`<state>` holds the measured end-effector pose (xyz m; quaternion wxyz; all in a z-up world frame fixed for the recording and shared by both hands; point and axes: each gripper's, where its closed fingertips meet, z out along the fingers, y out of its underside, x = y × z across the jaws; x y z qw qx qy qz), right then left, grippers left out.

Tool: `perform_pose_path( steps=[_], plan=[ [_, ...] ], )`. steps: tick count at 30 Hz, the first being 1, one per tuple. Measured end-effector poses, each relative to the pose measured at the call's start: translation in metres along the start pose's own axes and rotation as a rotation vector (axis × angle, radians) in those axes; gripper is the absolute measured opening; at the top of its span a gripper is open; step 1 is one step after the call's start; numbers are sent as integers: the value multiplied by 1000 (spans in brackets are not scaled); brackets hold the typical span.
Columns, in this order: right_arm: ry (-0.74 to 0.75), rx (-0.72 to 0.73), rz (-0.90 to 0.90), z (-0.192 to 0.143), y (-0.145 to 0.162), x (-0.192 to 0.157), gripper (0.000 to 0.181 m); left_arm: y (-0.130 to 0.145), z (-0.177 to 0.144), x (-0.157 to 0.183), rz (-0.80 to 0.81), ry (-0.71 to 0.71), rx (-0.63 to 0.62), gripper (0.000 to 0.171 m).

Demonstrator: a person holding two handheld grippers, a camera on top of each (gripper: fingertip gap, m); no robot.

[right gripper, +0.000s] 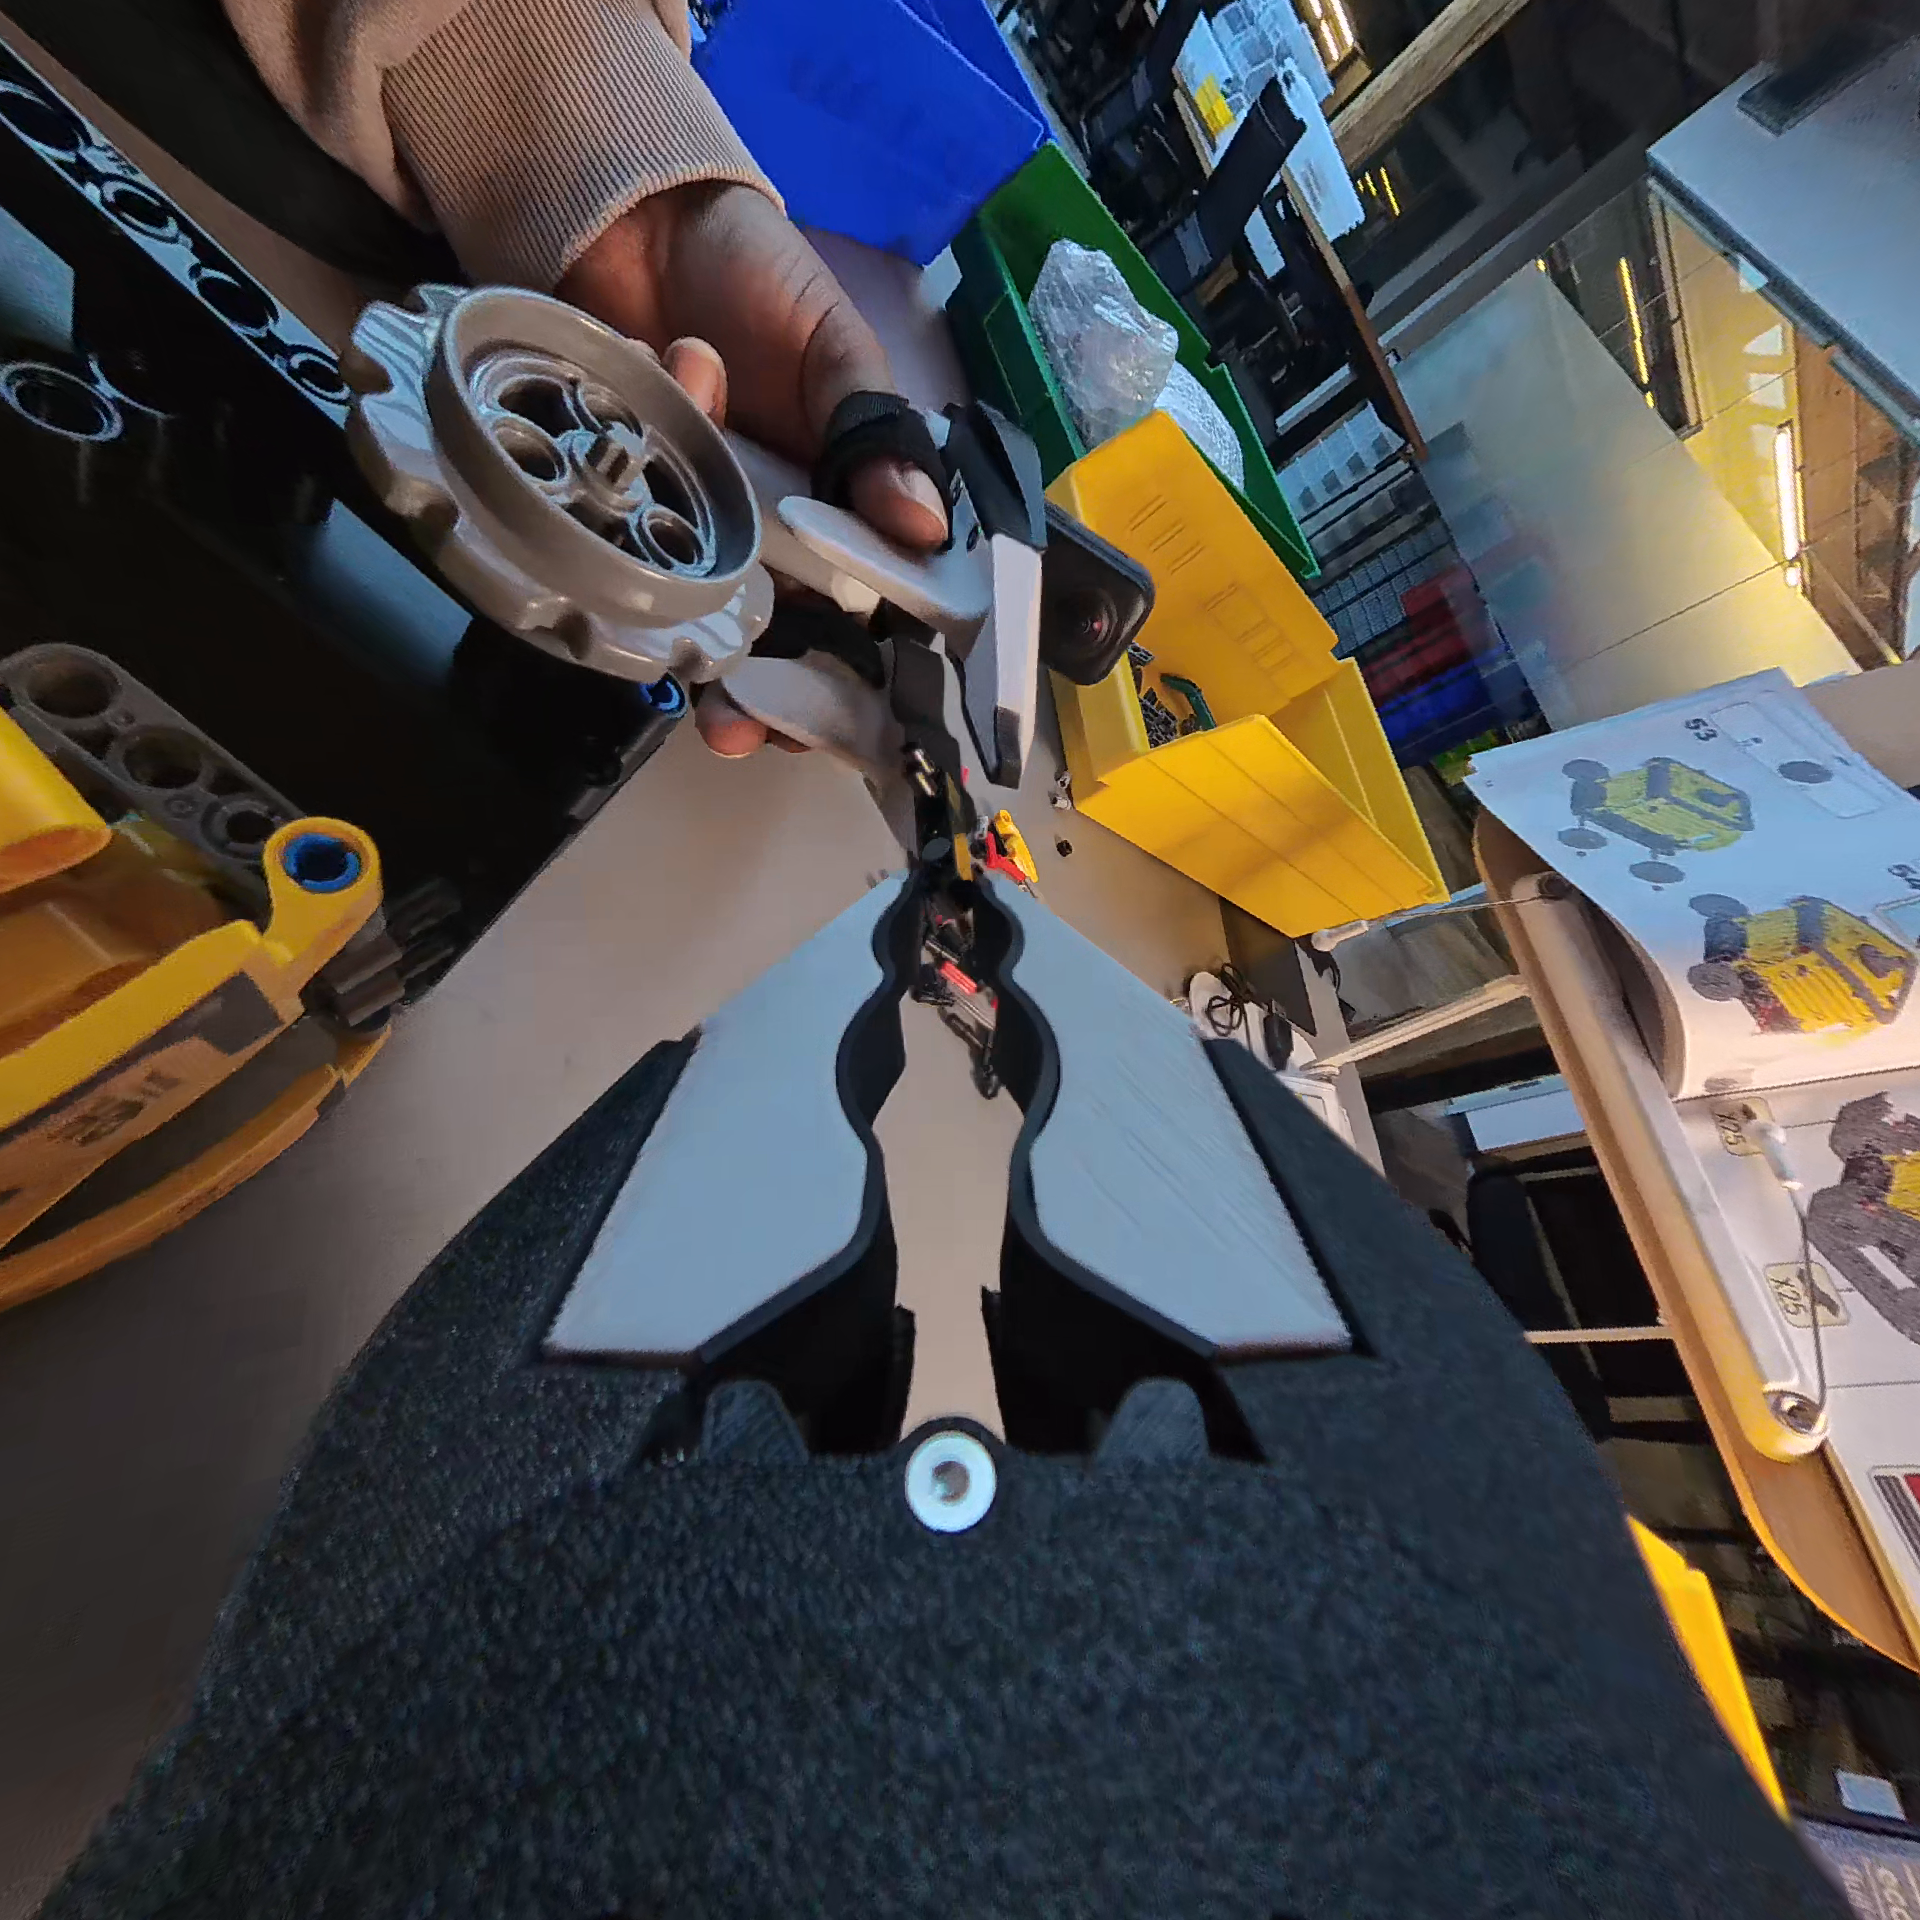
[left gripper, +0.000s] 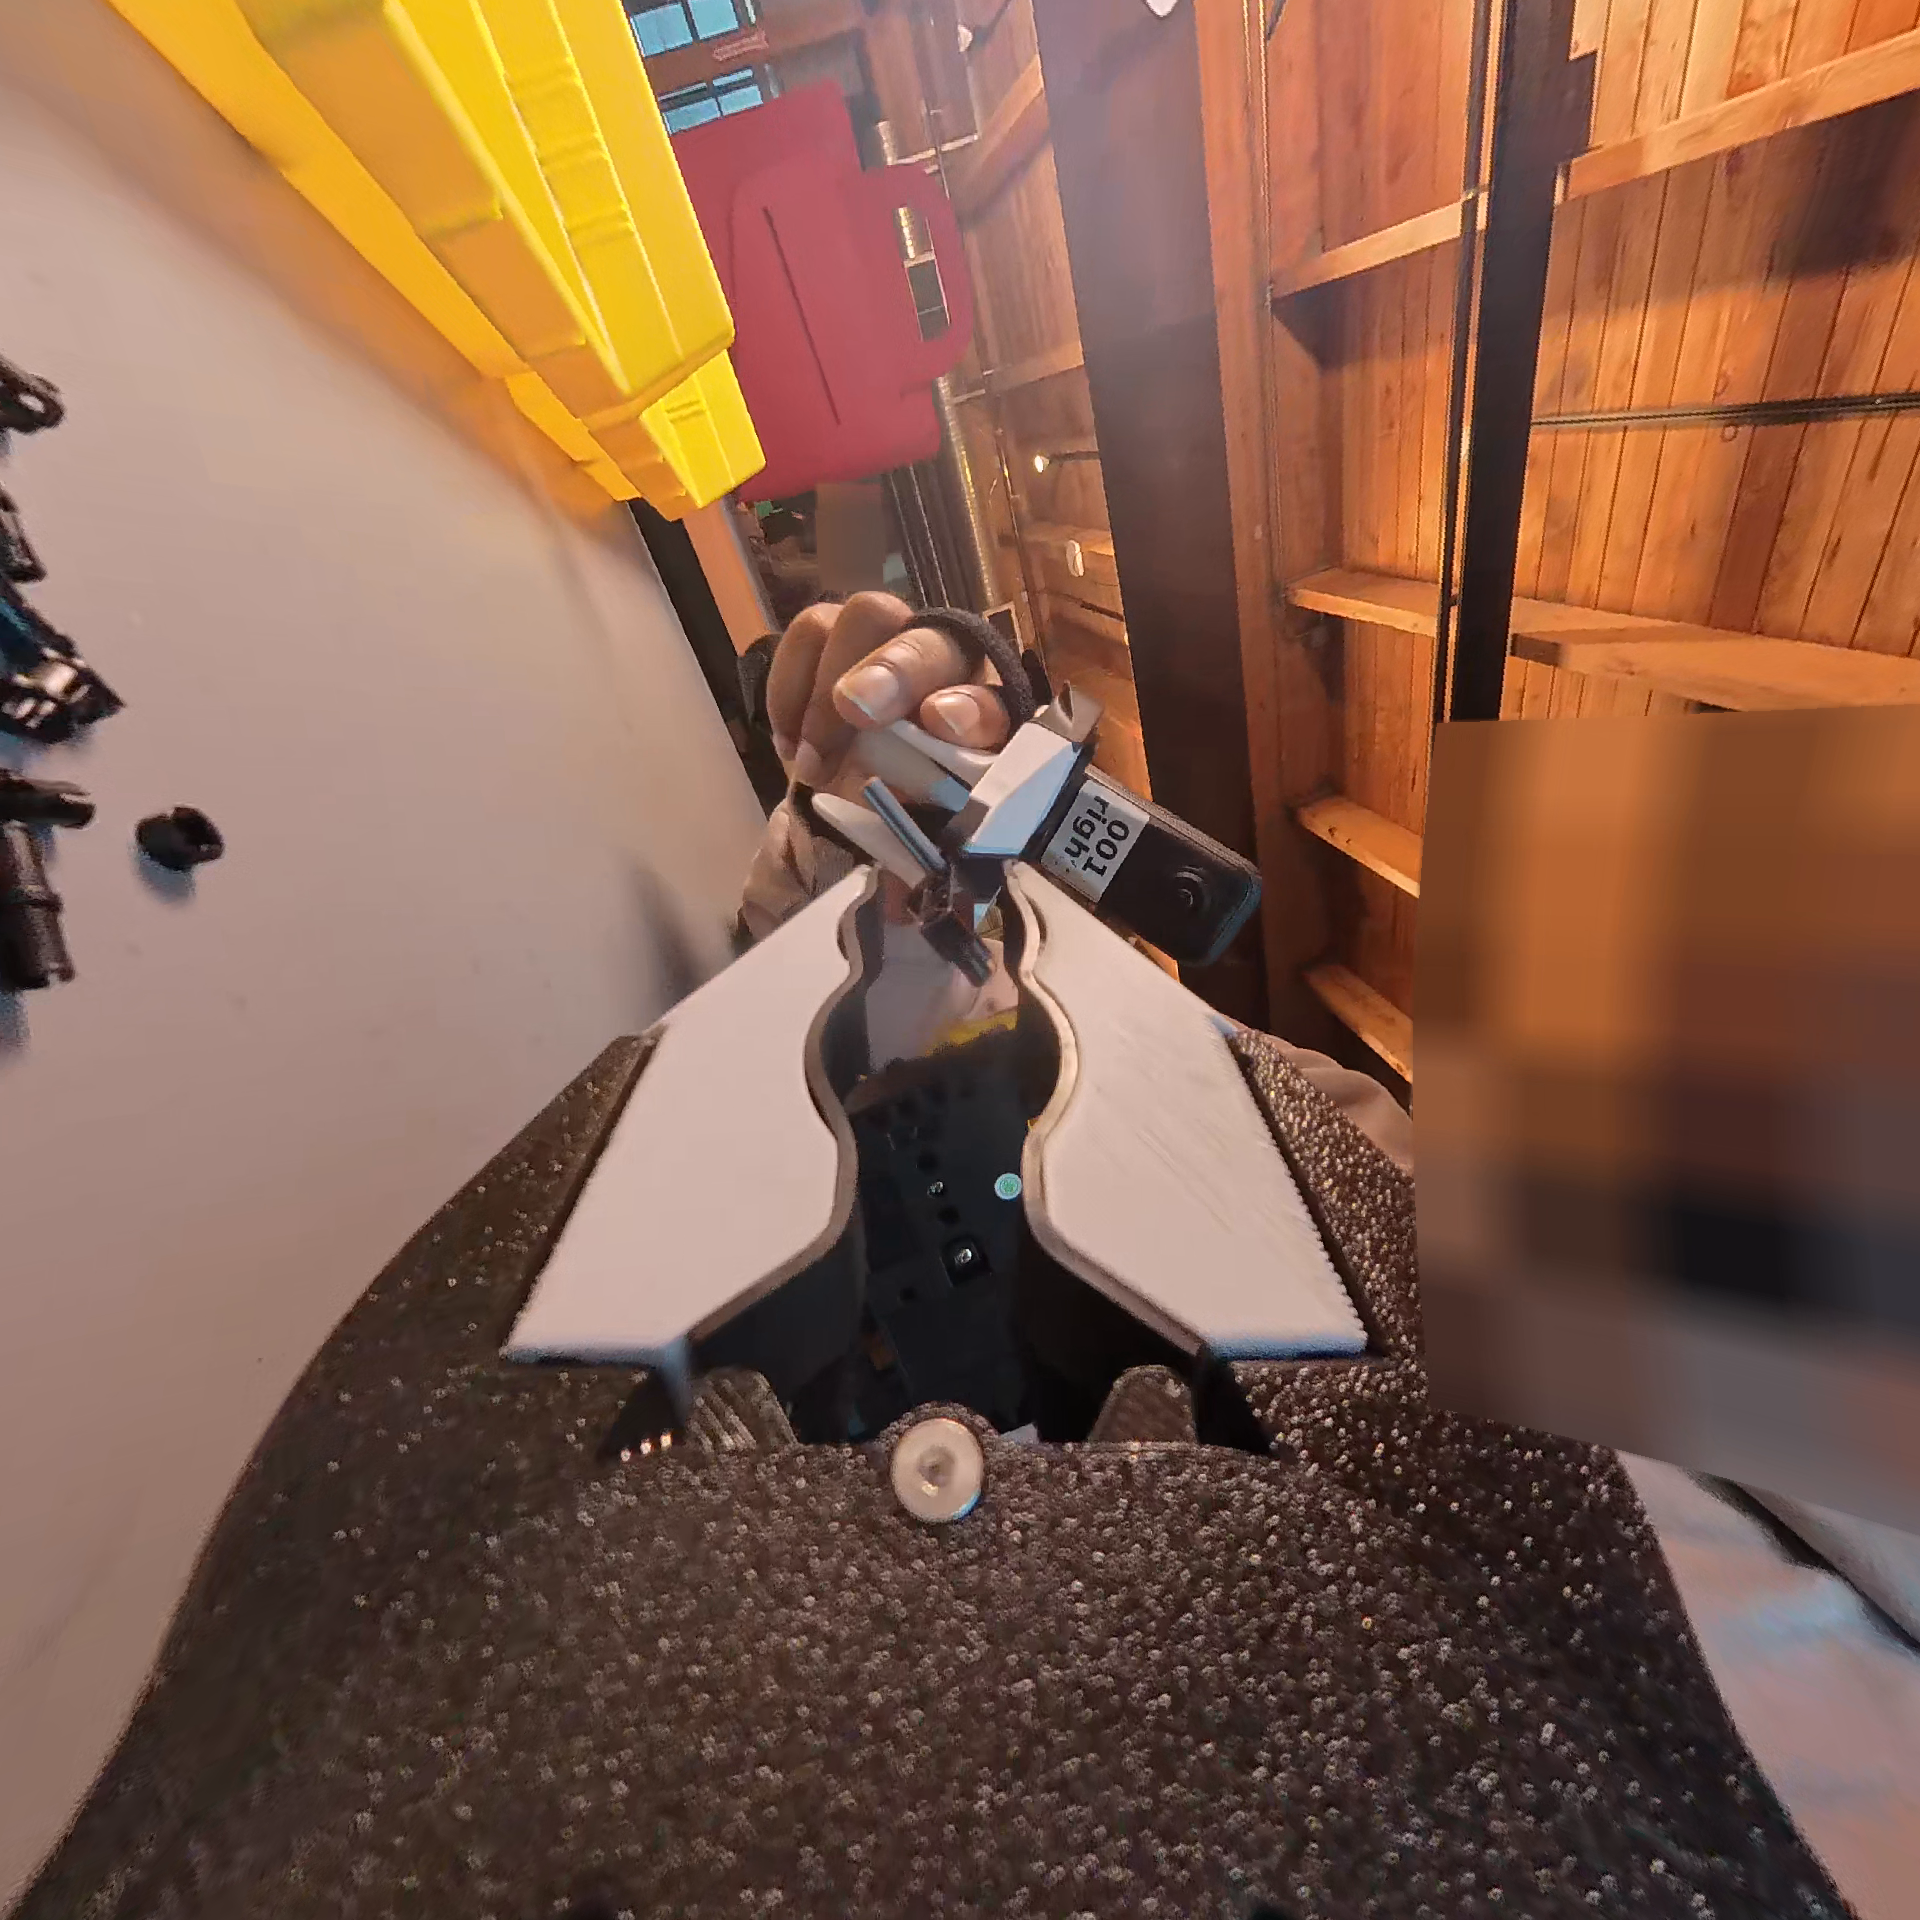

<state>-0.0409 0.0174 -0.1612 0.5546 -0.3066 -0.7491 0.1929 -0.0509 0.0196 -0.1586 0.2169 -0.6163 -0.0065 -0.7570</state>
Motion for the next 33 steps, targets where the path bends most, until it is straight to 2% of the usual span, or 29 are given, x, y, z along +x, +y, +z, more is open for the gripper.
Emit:
perform_pose_path(
  steps=[3,6,8,11,13,15,18,21,26,33],
  plan=[
    [7,-6,-20,-1,-2,1,7,1,1,2,-18,23,-9,21],
    [18,-20,-45,-1,-1,2,7,8,6,3,-7,26,-46,11],
    [26,-19,-47,-1,-2,3,7,7,7,4,7,25,-40,9],
    [48,-30,-50,-2,0,7,8,2,10,6,113,-9,-32,9],
    [59,-12,63,-3,2,14,8,-4,12,7,257,-60,-23,9],
    [40,32,260,-7,7,22,18,-14,14,4,455,-157,-21,8],
    [-74,110,508,-18,13,24,24,-28,15,4,780,-287,-17,8],
    [-128,118,602,-25,23,23,27,-30,19,11,1021,-346,-19,7],
    [-171,142,682,-27,26,21,27,-28,28,23,1115,-329,9,7],
    [-290,22,701,-18,41,-8,27,-33,24,26,1108,-337,32,7]
  ],
)
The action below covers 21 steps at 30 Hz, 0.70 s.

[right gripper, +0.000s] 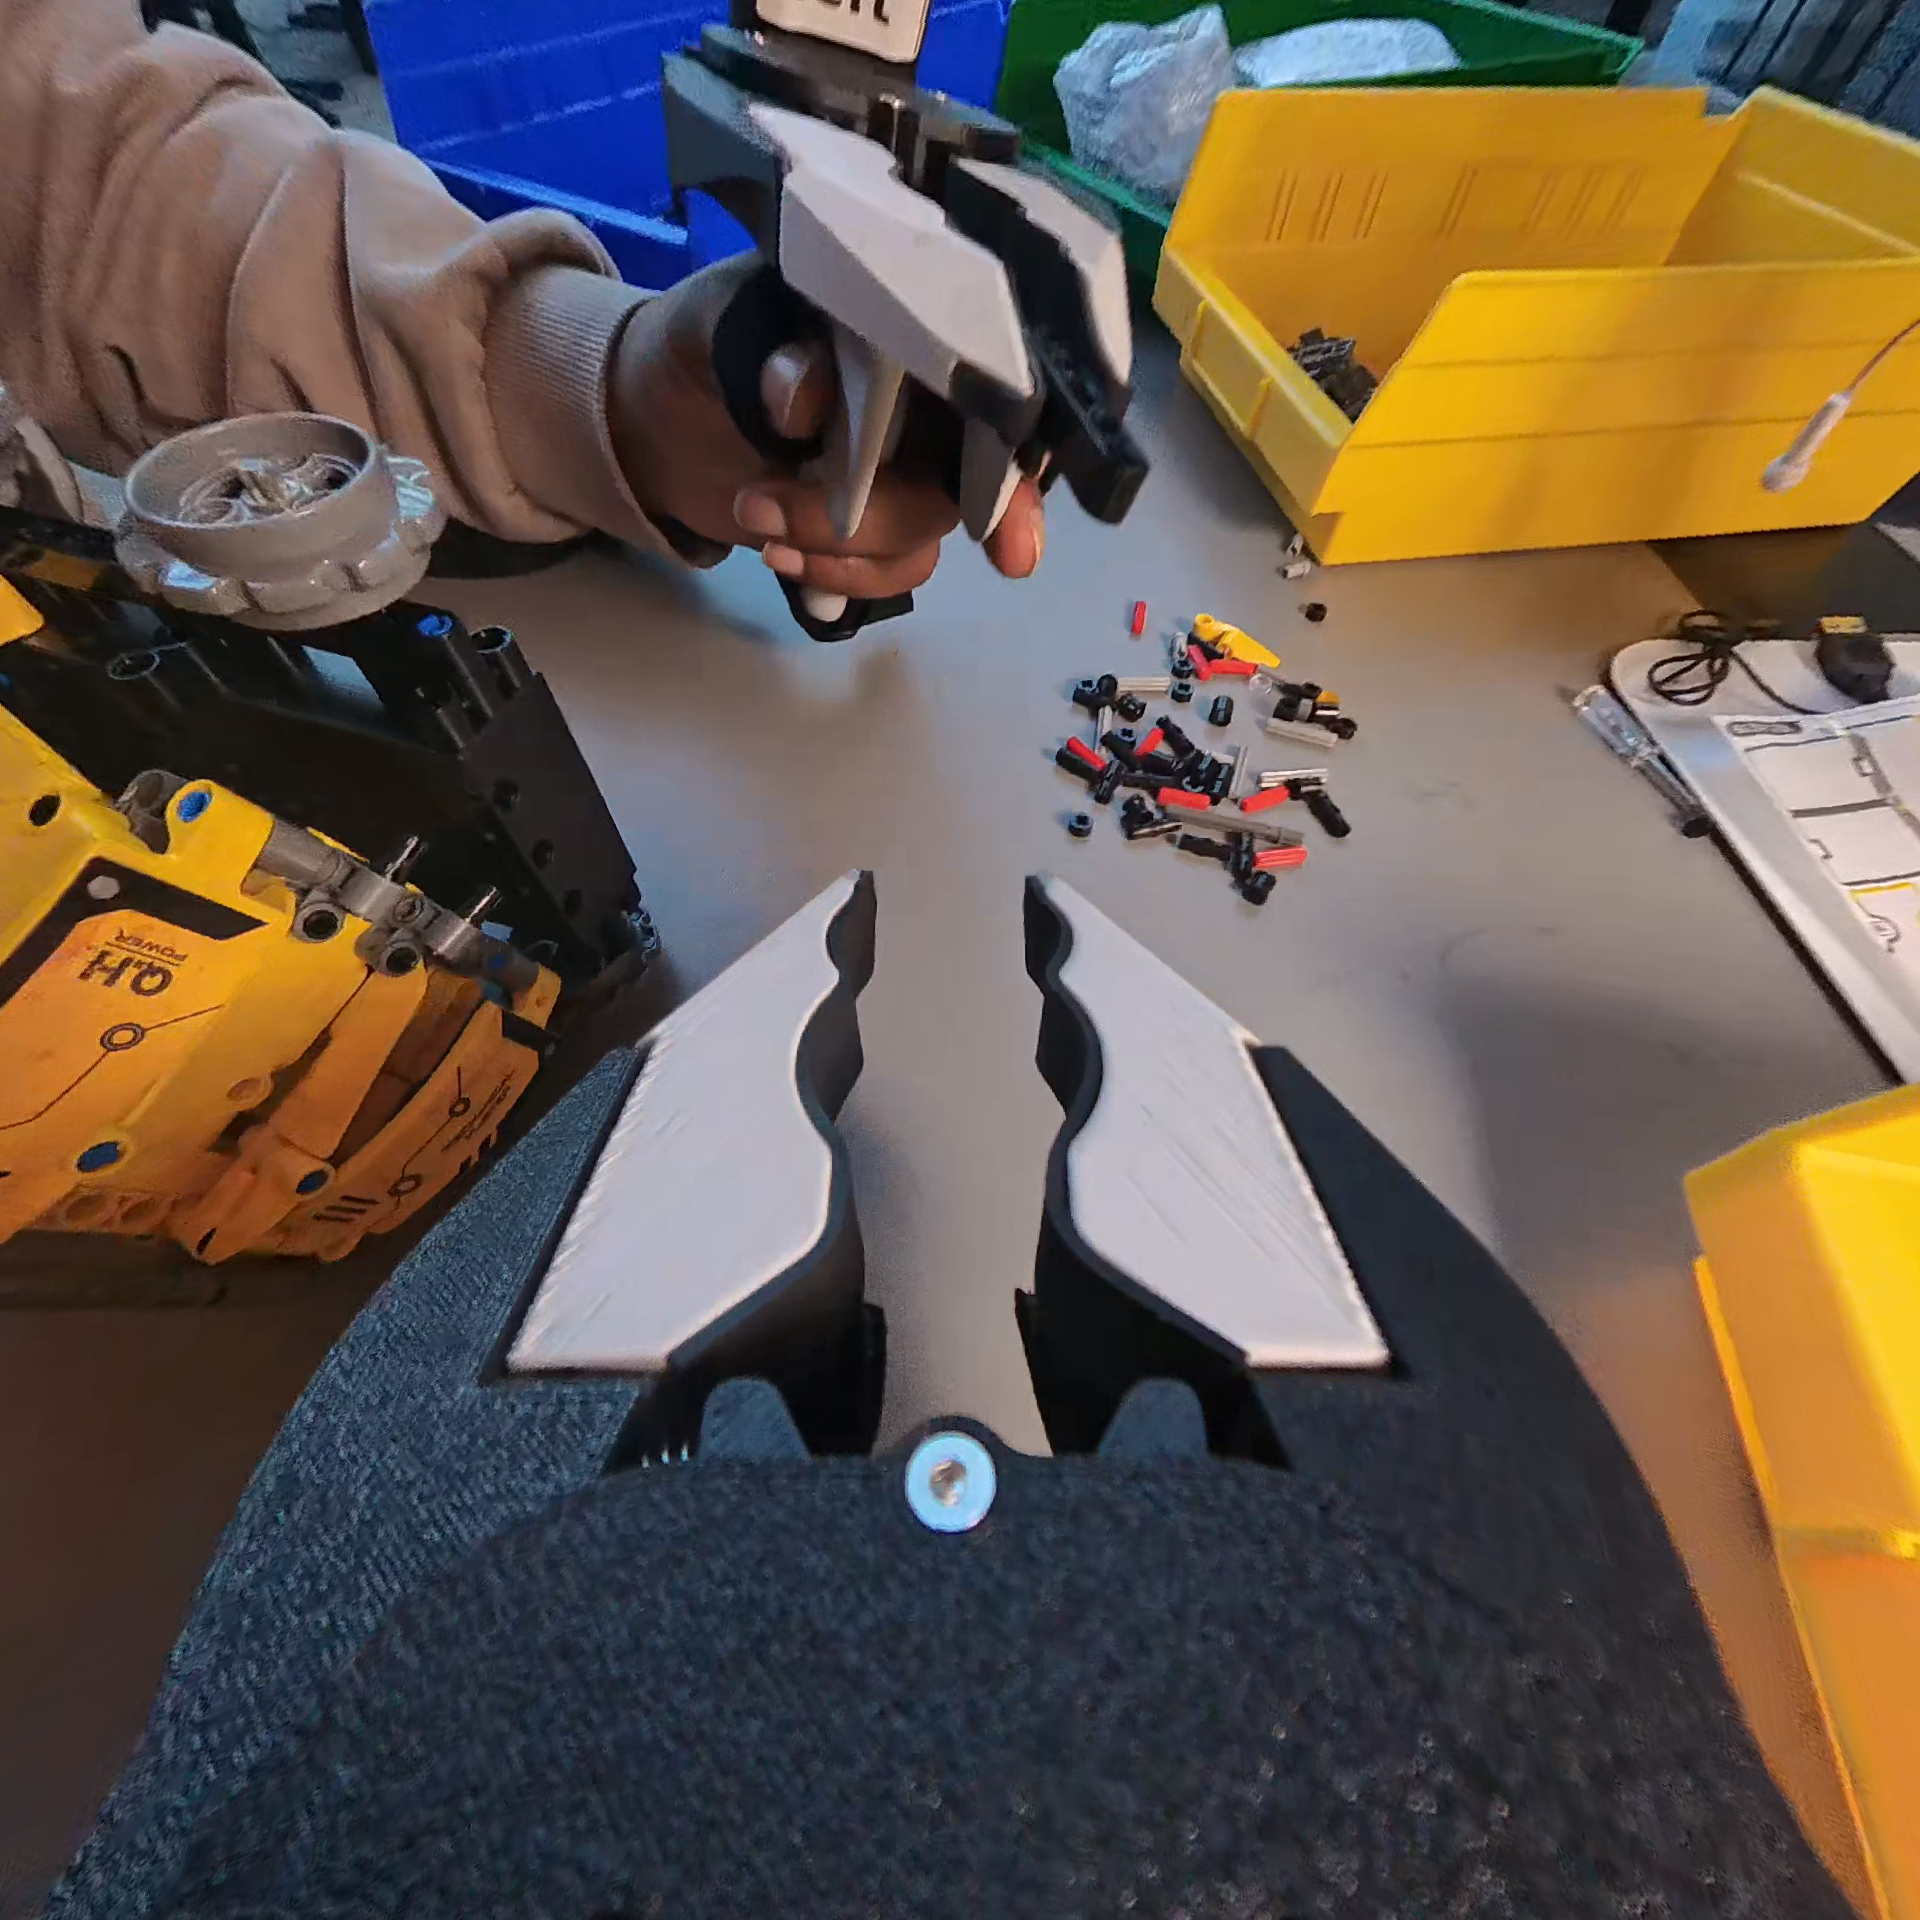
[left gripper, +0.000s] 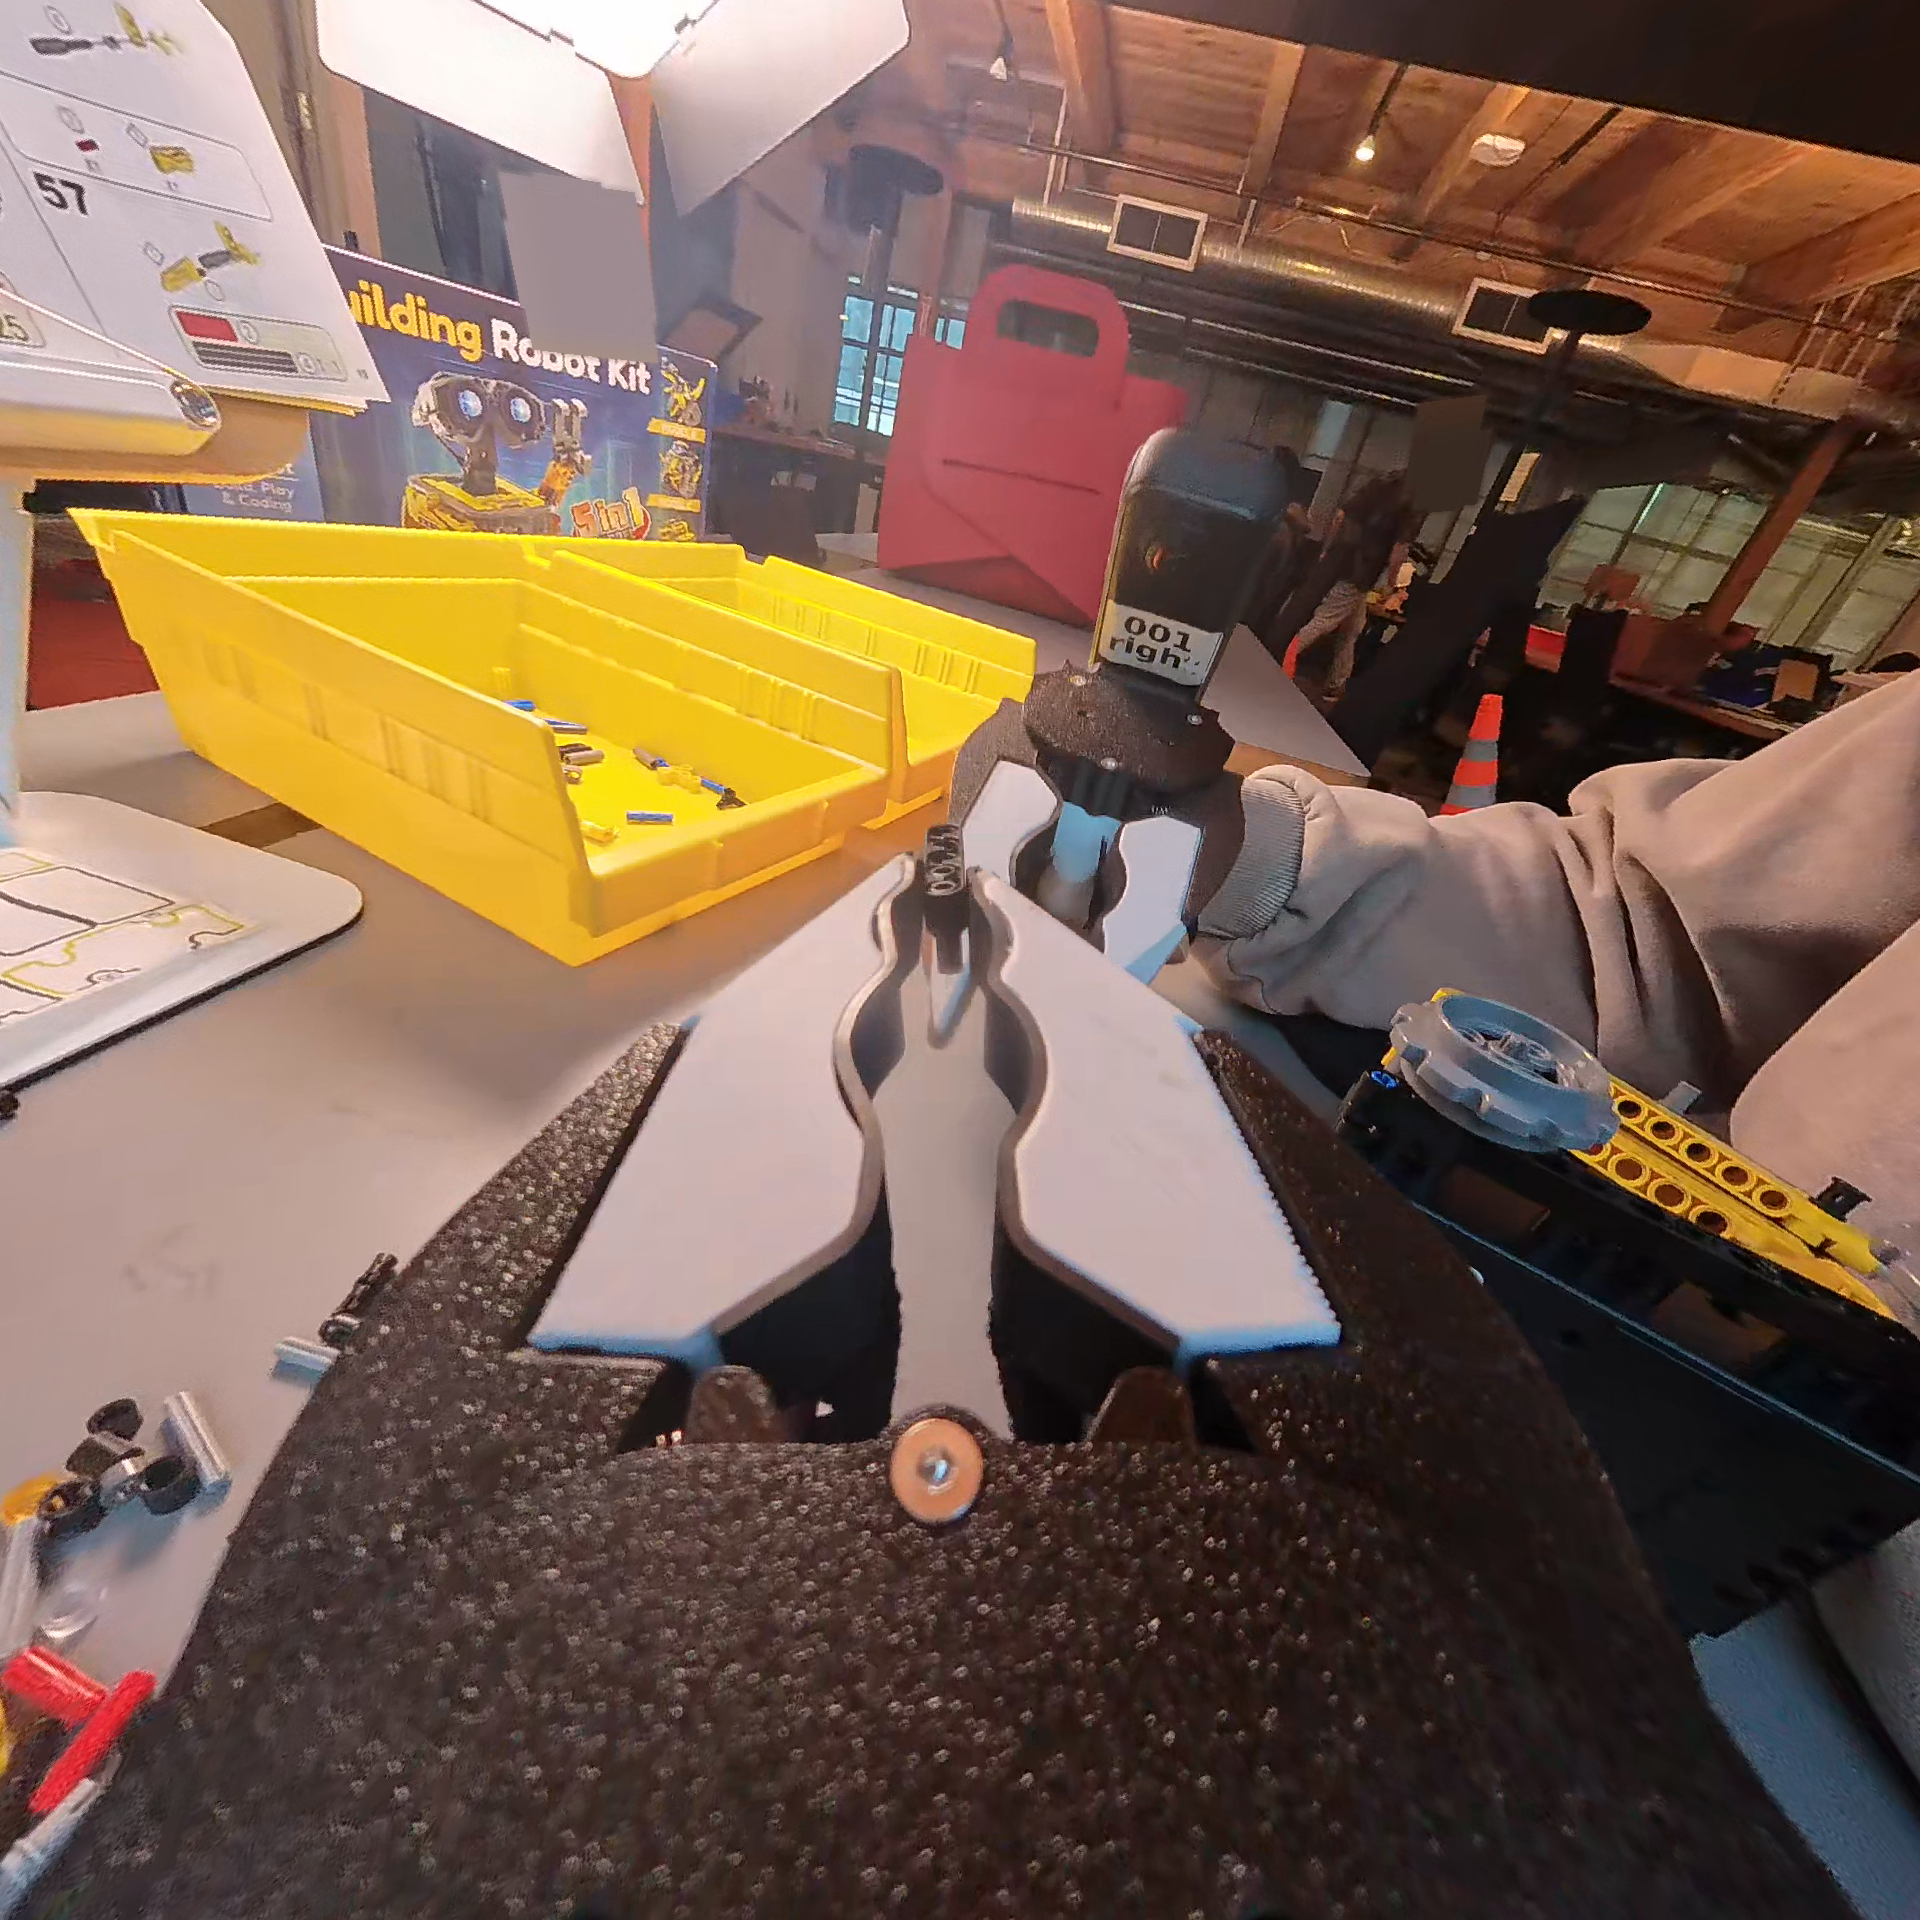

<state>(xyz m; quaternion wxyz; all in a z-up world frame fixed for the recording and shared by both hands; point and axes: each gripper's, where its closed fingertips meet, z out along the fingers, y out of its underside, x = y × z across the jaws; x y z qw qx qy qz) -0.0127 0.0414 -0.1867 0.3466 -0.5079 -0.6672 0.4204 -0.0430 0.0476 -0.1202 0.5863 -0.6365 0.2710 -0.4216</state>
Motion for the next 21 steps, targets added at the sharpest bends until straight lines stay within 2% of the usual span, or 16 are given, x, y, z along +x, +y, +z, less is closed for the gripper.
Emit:
perform_pose_path(
  steps=[4,11,15,21],
  plan=[
    [-117,-108,34,6,19,-20,27,1,-4,-6,-12,-22,-5,7],
    [-222,-301,12,13,49,-47,28,6,-16,-8,-32,-46,-18,8],
    [-266,-349,1,20,53,-60,44,10,-24,-10,-43,-80,-32,8],
    [-284,-378,-49,31,51,-73,57,15,-32,-22,-76,-119,-43,8]
  ],
)
